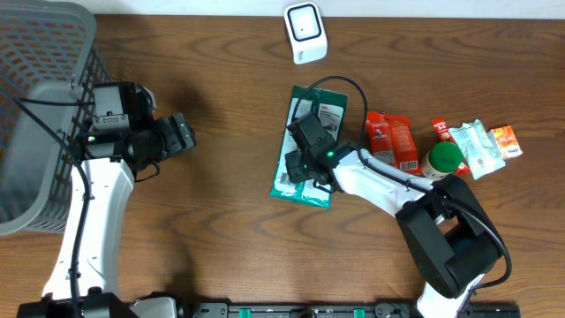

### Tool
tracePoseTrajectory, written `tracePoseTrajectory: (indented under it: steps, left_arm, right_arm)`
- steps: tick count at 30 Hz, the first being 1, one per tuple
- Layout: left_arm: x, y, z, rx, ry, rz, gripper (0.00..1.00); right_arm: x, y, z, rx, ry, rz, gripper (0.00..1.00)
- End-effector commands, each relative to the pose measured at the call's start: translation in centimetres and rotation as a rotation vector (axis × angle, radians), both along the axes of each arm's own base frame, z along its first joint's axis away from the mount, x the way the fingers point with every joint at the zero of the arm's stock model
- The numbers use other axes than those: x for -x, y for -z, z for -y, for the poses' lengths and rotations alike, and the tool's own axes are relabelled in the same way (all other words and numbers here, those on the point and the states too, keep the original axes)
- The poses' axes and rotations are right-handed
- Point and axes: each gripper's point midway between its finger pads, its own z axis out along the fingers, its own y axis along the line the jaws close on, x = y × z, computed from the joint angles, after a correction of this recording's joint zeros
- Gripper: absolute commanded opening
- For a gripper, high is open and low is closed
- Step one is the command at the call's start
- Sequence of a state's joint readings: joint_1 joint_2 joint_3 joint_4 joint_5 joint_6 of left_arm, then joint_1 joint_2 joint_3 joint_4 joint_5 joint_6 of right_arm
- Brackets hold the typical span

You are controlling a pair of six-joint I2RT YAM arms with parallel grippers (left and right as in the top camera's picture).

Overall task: Scan the item barcode
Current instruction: 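Carry the gloves pack down and lower it mid-table, then open the right gripper and release the gloves pack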

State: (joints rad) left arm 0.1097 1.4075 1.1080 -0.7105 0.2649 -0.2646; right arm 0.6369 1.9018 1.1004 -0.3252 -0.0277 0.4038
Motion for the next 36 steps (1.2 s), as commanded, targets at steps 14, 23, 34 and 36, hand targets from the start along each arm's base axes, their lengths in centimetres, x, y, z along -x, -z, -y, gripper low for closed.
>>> tracePoseTrajectory:
  steps: [14, 23, 34, 36]
  left_arm:
    - [-0.3, -0.3, 0.1, 0.005, 0.01, 0.007, 0.91]
    - [-0.3, -0.3, 0.1, 0.005, 0.01, 0.007, 0.91]
    - [-0.3, -0.3, 0.1, 0.006, 0.01, 0.008, 0.91]
    - [-0.3, -0.3, 0.1, 0.006, 0.01, 0.008, 0.91]
  right_arm:
    - [-0.8, -5.4, 1.7, -0.009, -0.026, 0.074, 0.36]
    - [-0.4, -10.9, 4.9, 0.014, -0.075, 0.16, 0.99]
    - [-1.2, -11.3, 6.5, 0.051, -0.074, 0.188, 0.99]
    - [-1.2, -11.3, 6.5, 0.051, -0.074, 0.188, 0.99]
